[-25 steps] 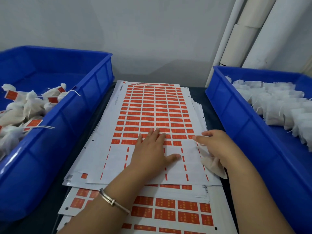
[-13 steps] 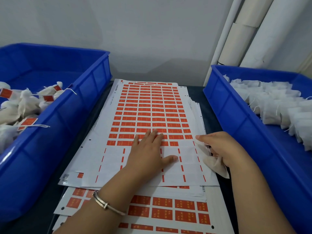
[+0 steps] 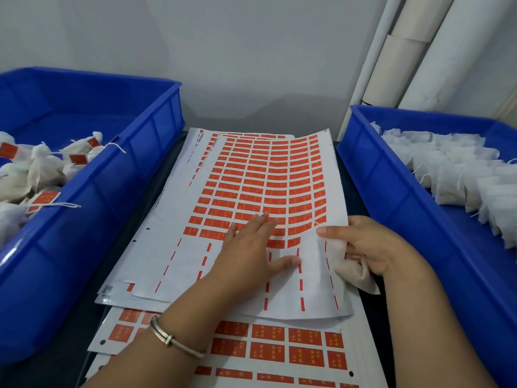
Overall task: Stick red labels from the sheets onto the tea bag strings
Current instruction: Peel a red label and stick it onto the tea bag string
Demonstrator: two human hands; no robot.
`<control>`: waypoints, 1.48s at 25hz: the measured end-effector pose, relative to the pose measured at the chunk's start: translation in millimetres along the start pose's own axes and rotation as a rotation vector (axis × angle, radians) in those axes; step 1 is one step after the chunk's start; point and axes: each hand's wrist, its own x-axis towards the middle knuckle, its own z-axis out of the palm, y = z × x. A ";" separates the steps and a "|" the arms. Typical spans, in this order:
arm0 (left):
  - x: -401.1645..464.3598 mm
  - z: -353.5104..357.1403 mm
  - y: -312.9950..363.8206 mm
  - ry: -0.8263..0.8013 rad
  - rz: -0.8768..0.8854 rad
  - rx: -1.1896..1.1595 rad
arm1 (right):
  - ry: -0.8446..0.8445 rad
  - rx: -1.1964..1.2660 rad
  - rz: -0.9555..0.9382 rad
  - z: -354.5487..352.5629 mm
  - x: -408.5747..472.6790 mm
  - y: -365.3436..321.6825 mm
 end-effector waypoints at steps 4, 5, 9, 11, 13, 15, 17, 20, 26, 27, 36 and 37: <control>-4.5 -3.1 5.9 -0.024 0.030 -0.080 | -0.180 -0.021 -0.104 2.8 -4.2 2.7; -4.8 -3.8 6.3 -0.019 0.034 -0.119 | -0.199 -0.029 -0.132 3.2 -4.6 3.0; -6.5 -4.5 11.4 0.090 0.055 -0.326 | -0.190 0.021 -0.183 8.3 -4.0 4.3; -8.2 -4.9 15.5 0.124 0.034 -0.396 | -0.176 0.031 -0.211 10.9 -2.8 5.3; -9.1 -6.0 16.0 0.142 -0.017 -0.445 | -0.164 0.045 -0.228 12.8 -1.5 6.0; -8.6 -7.2 15.0 0.145 -0.065 -0.484 | -0.152 0.051 -0.249 13.4 0.2 7.0; -7.6 -8.2 14.1 0.146 -0.098 -0.526 | -0.168 0.049 -0.285 14.7 1.4 8.2; -6.9 -10.2 13.8 0.151 -0.146 -0.580 | -0.180 0.054 -0.333 16.6 1.4 10.0; -9.7 -16.2 13.4 0.130 -0.149 -0.609 | -0.112 -0.032 -0.347 15.1 3.6 14.4; -10.1 -17.2 14.0 0.127 -0.143 -0.602 | -0.107 -0.041 -0.344 15.3 3.5 14.4; -8.4 -27.0 15.3 0.114 0.024 -0.320 | -0.093 -0.095 -0.351 17.1 -1.7 11.0; -8.2 -27.4 15.4 0.109 0.027 -0.322 | -0.091 -0.099 -0.350 16.8 -1.4 11.2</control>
